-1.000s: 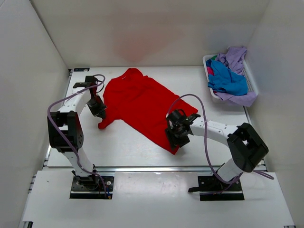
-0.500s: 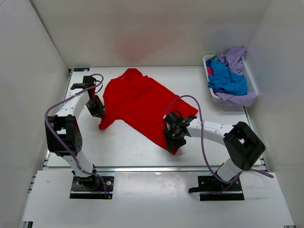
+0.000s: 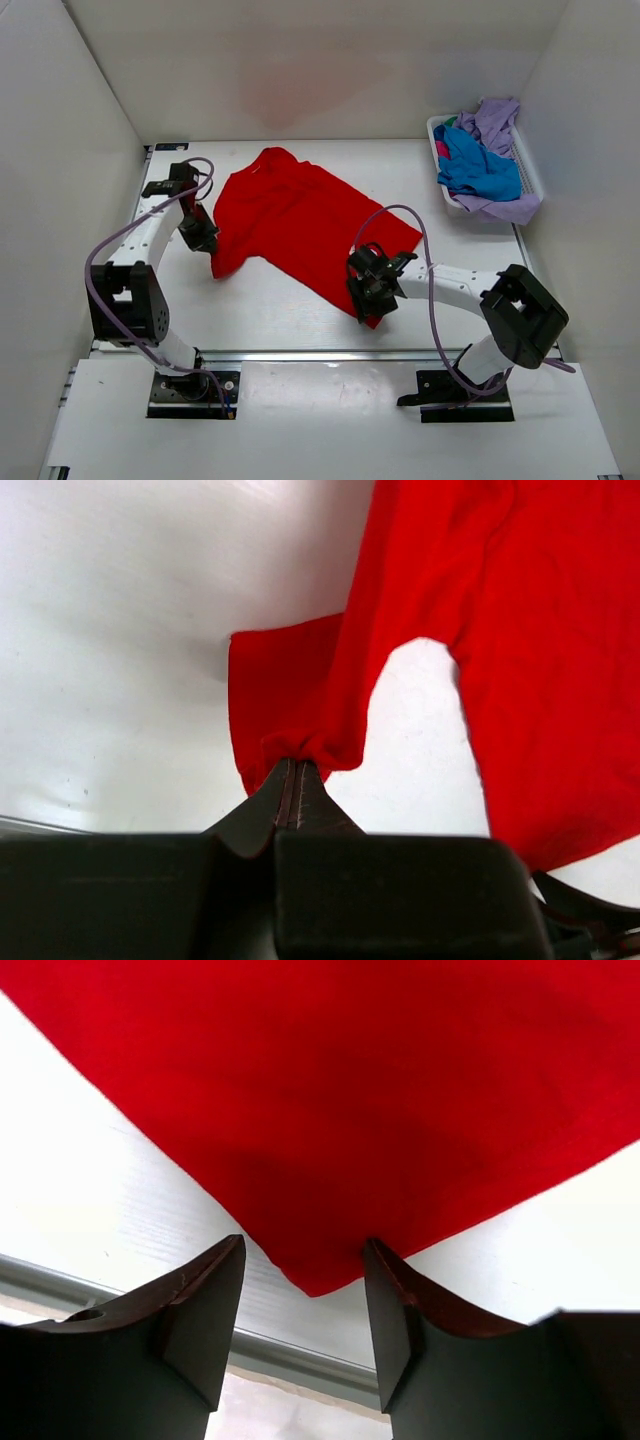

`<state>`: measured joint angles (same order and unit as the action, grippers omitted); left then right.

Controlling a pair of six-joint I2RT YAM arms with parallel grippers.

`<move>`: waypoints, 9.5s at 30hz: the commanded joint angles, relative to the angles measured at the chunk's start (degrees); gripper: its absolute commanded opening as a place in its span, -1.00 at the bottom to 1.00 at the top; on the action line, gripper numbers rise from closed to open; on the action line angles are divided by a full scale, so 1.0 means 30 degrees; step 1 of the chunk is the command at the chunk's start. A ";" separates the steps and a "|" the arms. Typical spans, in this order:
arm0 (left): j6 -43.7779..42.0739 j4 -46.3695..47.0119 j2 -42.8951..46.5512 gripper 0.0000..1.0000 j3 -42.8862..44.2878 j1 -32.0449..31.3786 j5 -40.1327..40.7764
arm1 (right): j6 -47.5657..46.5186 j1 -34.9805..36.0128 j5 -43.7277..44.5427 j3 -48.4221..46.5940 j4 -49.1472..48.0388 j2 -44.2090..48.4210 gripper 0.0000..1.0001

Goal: Fold and stack the t-shirts
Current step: Flatten out the tshirt

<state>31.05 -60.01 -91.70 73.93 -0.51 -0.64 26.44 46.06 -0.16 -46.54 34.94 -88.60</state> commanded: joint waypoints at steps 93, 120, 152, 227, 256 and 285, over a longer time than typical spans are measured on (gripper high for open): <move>-0.2818 0.0161 0.4197 -1.00 2.4225 -0.2233 0.6837 | -0.8636 -0.7268 0.4099 -1.9225 -0.0072 0.6825 -1.00; -0.2698 0.3562 -0.4818 -1.00 2.8527 -0.2758 0.5813 | -0.7727 -1.0228 -0.2056 -2.2272 -0.4759 -0.0544 -1.00; 0.1047 0.0635 0.5894 -1.00 -0.0489 -0.0445 0.2533 | -0.7582 -1.1927 -0.3608 -0.6346 -0.3621 0.5737 -0.99; -0.6336 0.5267 0.8073 -1.00 1.3584 -0.2469 0.3644 | -1.0014 -1.2216 -0.1347 -1.9292 0.0427 0.6860 -1.00; -0.7506 0.7174 0.1881 -1.00 2.0392 -0.1641 0.2379 | -1.3095 -1.0400 0.0467 -2.2678 -0.3410 0.1165 -0.99; -0.0565 0.2721 2.1981 -1.00 -1.3128 -0.3991 -0.2770 | -0.3541 -1.1406 -0.2678 0.3241 0.0274 1.0813 -0.99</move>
<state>25.87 -47.07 -28.86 36.34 -12.62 -4.97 12.49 9.98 -9.43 -36.49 33.65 -56.29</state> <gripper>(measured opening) 0.020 0.020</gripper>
